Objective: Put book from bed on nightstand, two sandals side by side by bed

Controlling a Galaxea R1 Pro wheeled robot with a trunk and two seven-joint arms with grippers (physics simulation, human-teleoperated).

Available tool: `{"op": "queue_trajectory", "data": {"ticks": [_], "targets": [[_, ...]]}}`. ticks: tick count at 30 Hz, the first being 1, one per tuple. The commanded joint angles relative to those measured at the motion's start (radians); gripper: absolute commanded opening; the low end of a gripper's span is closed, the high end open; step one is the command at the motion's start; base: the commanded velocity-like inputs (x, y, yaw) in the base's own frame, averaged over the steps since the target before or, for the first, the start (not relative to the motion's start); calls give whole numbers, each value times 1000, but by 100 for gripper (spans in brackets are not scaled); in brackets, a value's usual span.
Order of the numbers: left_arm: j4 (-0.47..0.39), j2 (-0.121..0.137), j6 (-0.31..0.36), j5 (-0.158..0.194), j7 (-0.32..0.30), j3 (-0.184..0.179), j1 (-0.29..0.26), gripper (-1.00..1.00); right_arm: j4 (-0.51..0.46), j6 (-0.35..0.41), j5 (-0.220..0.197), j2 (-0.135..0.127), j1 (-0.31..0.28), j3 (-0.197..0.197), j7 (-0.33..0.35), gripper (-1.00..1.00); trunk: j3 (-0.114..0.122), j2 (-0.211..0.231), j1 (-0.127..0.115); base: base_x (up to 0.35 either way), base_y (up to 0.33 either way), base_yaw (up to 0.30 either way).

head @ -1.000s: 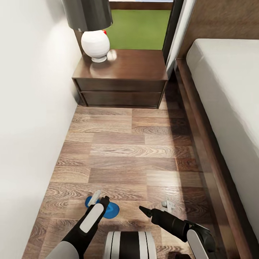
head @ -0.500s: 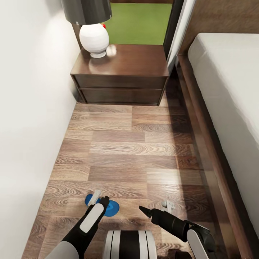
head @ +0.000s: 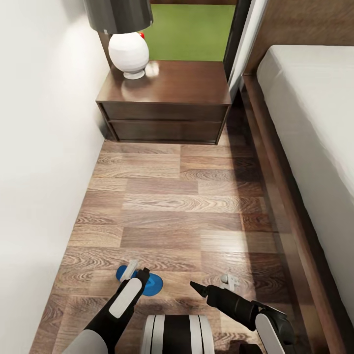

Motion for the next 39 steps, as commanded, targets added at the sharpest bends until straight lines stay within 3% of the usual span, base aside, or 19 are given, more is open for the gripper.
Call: {"op": "queue_trajectory", "data": {"ticks": [1, 6, 15, 39], "targets": [[-1, 1, -6, 8, 4, -3, 0, 100, -1, 4, 0, 0, 0, 0, 2, 100, -1, 0, 0, 0, 0, 0], [-1, 0, -6, 8, 4, -4, 0, 100, -1, 4, 0, -1, 0, 2, 2, 100, -1, 0, 0, 0, 0, 0], [-1, 1, -6, 7, 1, -5, 0, 100, -1, 3, -1, -1, 0, 65, 1, 100, -1, 0, 0, 0, -48, 0], [-1, 4, -5, 7, -1, -4, 0, 100, 1, 3, -1, -1, 0, 70, 1, 100, -1, 0, 0, 19, -14, 0]]}}
